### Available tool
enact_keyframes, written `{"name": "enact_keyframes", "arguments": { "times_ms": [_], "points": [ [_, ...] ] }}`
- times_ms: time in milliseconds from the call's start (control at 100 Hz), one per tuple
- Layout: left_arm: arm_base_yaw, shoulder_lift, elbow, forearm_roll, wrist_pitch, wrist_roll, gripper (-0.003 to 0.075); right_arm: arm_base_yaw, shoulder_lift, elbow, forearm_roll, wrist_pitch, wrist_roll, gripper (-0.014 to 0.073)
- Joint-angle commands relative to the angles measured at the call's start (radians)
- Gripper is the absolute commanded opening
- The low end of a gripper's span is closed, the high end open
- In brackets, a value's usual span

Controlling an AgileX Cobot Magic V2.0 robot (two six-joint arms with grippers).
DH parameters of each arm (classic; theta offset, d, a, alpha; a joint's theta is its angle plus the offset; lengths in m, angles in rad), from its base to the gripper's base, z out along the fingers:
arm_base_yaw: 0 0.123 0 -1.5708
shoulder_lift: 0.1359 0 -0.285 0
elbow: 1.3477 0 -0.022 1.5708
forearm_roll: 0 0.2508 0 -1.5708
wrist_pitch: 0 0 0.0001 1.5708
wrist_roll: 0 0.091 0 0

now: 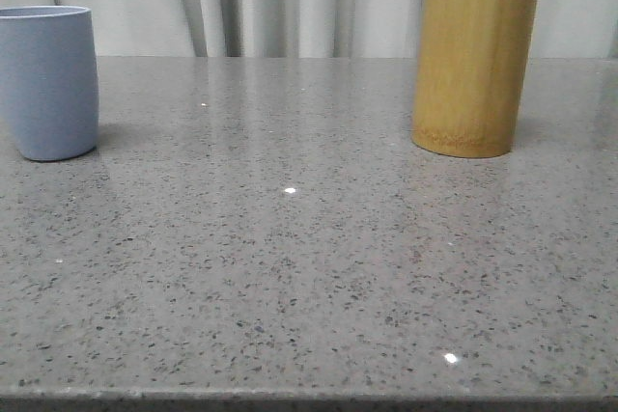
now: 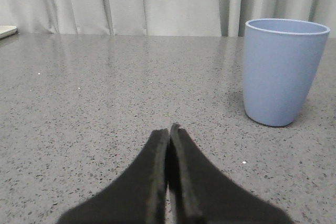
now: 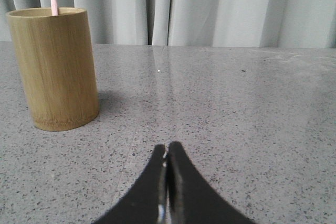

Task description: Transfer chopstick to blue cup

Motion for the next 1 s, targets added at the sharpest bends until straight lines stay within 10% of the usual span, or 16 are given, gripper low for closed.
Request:
{"name": "enact_keyframes", "arguments": {
  "times_ms": [0, 990],
  "points": [
    [0.001, -0.034, 0.009, -0.006, -0.081, 0.003, -0.0019, -0.004, -0.020, 0.000, -0.009, -0.072, -0.003, -0.0069],
    [0.001, -0.034, 0.009, -0.006, -0.124, 0.003, -0.0019, -0.004, -0.020, 0.000, -0.009, -0.079, -0.003, -0.0069]
  ]
}}
